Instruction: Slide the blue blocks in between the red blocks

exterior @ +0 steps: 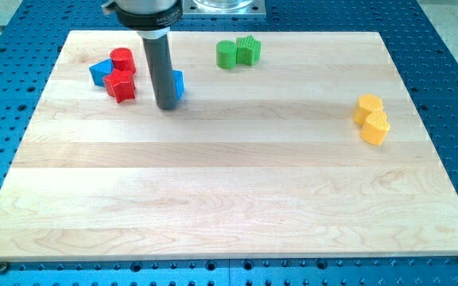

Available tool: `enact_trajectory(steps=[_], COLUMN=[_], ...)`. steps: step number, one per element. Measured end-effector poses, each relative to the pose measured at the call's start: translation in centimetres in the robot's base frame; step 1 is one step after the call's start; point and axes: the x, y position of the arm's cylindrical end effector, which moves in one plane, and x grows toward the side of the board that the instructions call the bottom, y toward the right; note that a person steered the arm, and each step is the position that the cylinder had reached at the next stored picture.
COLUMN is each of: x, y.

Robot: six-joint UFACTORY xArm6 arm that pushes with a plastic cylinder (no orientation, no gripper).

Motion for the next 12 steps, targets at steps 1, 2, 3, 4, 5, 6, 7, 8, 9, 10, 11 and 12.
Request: enact_trajectory(steps=[1, 2, 3, 4, 5, 6, 7, 8, 9, 10, 11, 12], x=[-0.4, -3.3, -4.9, -5.8, -8.5, -9.0, -8.4, -8.4, -8.4, -8.4, -8.4, -8.6], y=[1.8, -0.3, -0.3, 0.5, 3.2, 0.2, -3.1, -4.0, -4.0, -5.6, -5.3, -0.6])
